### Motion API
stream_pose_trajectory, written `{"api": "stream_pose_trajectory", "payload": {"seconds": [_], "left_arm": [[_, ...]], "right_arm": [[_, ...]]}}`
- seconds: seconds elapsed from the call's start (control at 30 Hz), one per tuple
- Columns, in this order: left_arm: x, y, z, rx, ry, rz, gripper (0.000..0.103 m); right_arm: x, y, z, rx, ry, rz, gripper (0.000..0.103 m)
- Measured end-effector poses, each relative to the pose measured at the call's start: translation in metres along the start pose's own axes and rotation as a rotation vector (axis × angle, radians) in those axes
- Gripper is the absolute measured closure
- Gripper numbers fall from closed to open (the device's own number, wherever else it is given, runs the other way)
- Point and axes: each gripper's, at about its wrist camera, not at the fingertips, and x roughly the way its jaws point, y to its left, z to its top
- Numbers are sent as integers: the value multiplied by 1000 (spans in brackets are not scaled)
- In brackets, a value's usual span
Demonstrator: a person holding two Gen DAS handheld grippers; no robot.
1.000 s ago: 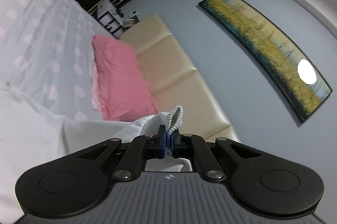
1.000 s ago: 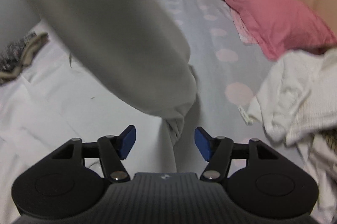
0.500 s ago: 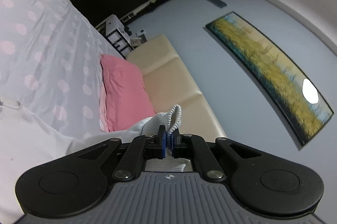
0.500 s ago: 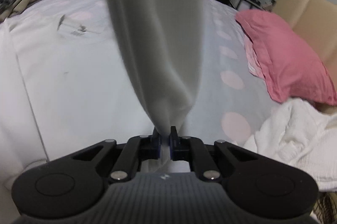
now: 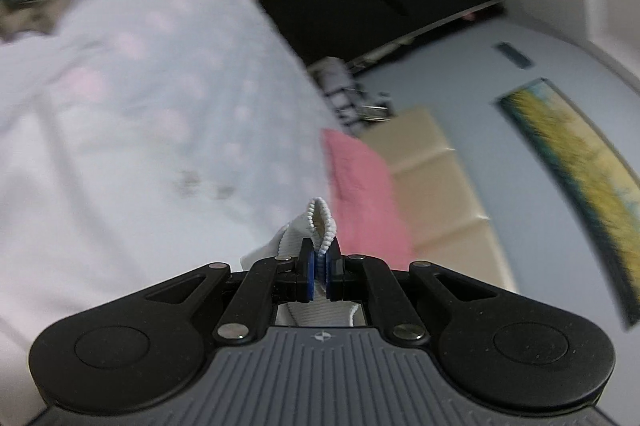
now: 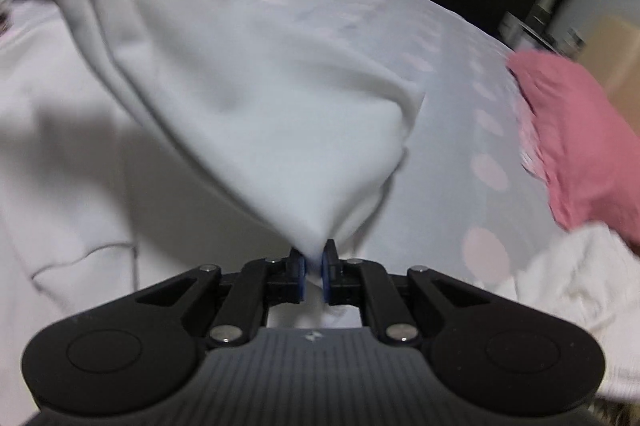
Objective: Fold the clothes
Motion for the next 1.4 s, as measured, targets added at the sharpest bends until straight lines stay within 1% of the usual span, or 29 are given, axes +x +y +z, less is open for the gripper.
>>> {"api": "stream_pose_trajectory", "payload": {"seconds": [0.07, 0.13, 0.17, 0.23, 0.3, 0.37, 0.4, 0.5, 0.53, 0.57, 0.67, 0.77, 0.8, 0.83, 0.9, 0.93, 0.97, 1.03, 1.07, 1.1, 1.17, 1.3, 1.4], "left_arm": [[-3, 27, -5, -4, 4, 67, 100], [3, 51, -14, 9, 47, 150, 100], [6, 63, -19, 15, 67, 187, 100], [9, 79, -28, 29, 94, 238, 100], [7, 87, -34, 49, 126, 289, 100], [6, 95, -40, 69, 159, 340, 100], [5, 99, -43, 79, 175, 365, 100], [3, 112, -52, 107, 221, 441, 98], [3, 117, -55, 109, 228, 466, 95], [2, 123, -58, 110, 235, 490, 95], [-6, 132, -62, 123, 241, 567, 95], [-14, 132, -63, 164, 235, 647, 95], [-20, 126, -62, 191, 203, 652, 95], [-25, 118, -61, 225, 171, 641, 95], [-30, 97, -62, 305, 125, 587, 95], [-29, 86, -65, 351, 124, 546, 94], [-27, 75, -68, 396, 129, 507, 89], [-17, 60, -78, 472, 173, 443, 84], [-9, 56, -83, 497, 197, 422, 84], [-1, 55, -87, 508, 218, 418, 84], [14, 54, -94, 523, 256, 415, 84], [16, 58, -89, 449, 248, 411, 84], [18, 55, -82, 450, 237, 411, 84]], "right_arm": [[4, 10, 2, -61, 14, 1, 92], [9, 19, 2, -113, 37, -3, 92], [12, 22, 2, -143, 49, -9, 89], [16, 29, 1, -201, 73, -15, 83], [21, 30, -1, -255, 104, 7, 53], [18, 35, -2, -307, 123, 41, 51], [16, 35, -2, -314, 133, 54, 51], [9, 20, 2, -227, 169, 167, 51], [6, 15, 3, -193, 181, 208, 51], [3, 10, 5, -165, 192, 241, 51], [-8, 2, 7, -116, 189, 280, 51], [-19, -3, 14, -71, 148, 303, 51], [-23, -3, 17, -54, 130, 308, 51], [-25, -3, 19, -32, 115, 317, 51], [-28, -1, 22, -1, 86, 336, 51], [-28, 4, 24, -14, 69, 346, 51], [-29, 11, 26, -35, 52, 357, 51], [-29, 27, 30, -85, 16, 381, 51], [-28, 38, 32, -120, -3, 394, 52], [-27, 51, 34, -163, -27, 399, 52], [-27, 85, 35, -309, -103, 367, 52], [-30, 156, 33, -627, -233, 322, 54], [-26, 192, 35, -756, -287, 283, 57]]}}
